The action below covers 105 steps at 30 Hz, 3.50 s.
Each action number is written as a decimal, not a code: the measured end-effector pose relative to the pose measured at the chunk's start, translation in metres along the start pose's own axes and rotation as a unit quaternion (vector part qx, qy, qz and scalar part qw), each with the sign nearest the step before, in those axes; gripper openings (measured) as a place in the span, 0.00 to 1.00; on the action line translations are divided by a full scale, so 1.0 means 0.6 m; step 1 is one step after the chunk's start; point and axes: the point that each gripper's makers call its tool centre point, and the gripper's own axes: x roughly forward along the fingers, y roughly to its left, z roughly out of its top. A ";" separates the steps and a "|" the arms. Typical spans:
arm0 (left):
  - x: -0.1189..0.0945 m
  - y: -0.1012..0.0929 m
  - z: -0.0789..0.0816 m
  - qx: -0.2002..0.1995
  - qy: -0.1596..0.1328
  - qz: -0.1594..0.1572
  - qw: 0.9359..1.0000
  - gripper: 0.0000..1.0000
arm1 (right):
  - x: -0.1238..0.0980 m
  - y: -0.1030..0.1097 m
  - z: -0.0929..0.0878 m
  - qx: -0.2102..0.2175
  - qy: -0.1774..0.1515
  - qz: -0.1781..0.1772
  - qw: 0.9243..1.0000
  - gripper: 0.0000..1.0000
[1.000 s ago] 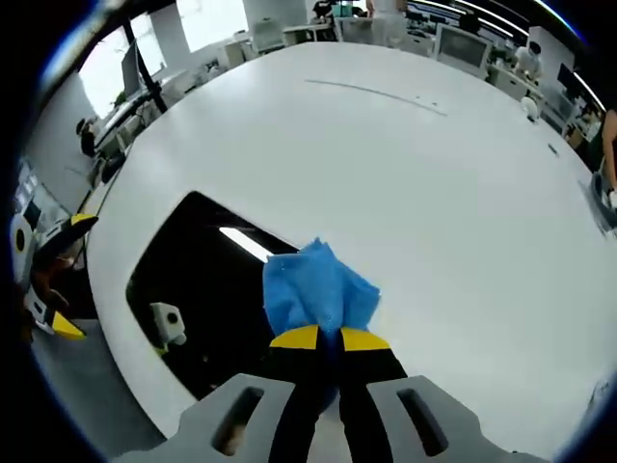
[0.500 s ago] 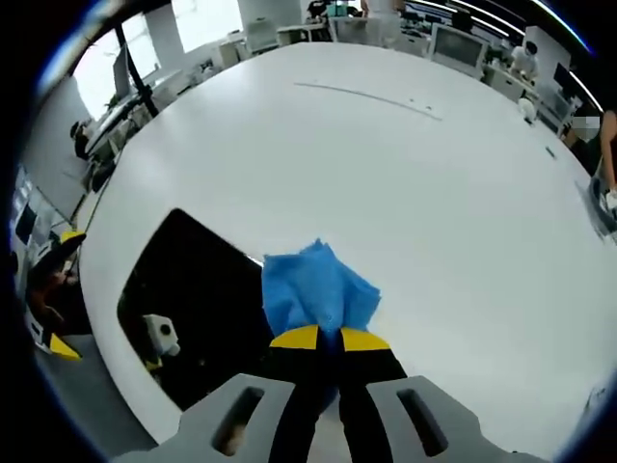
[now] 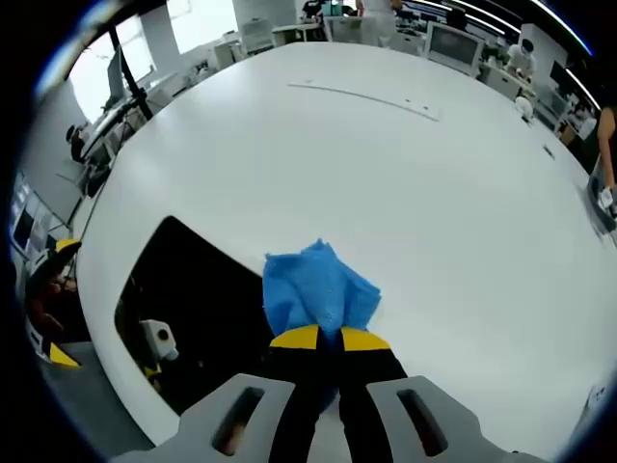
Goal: Wipe the mirror surface with the cleaning cloth until all visible marks leave the cleaned area.
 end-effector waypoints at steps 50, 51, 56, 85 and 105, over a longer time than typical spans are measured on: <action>-0.001 -0.010 -0.001 0.014 0.007 -0.010 1.000 0.99 | -0.114 -0.111 -0.080 0.045 0.002 -0.036 0.998 0.01; -0.001 -0.010 -0.001 0.013 0.007 -0.009 1.000 0.99 | -0.111 -0.111 -0.087 0.047 0.005 -0.036 0.998 0.01; -0.001 -0.008 -0.001 0.011 0.005 -0.007 1.000 0.99 | -0.094 -0.123 -0.118 0.056 0.023 -0.040 0.997 0.02; 0.000 -0.004 -0.003 0.006 0.007 -0.003 1.000 0.99 | -0.068 -0.104 -0.142 0.009 0.027 -0.024 0.999 0.21; 0.002 -0.015 -0.008 0.013 0.015 -0.017 1.000 0.99 | -0.126 -0.094 -0.095 0.042 -0.064 0.004 0.997 0.43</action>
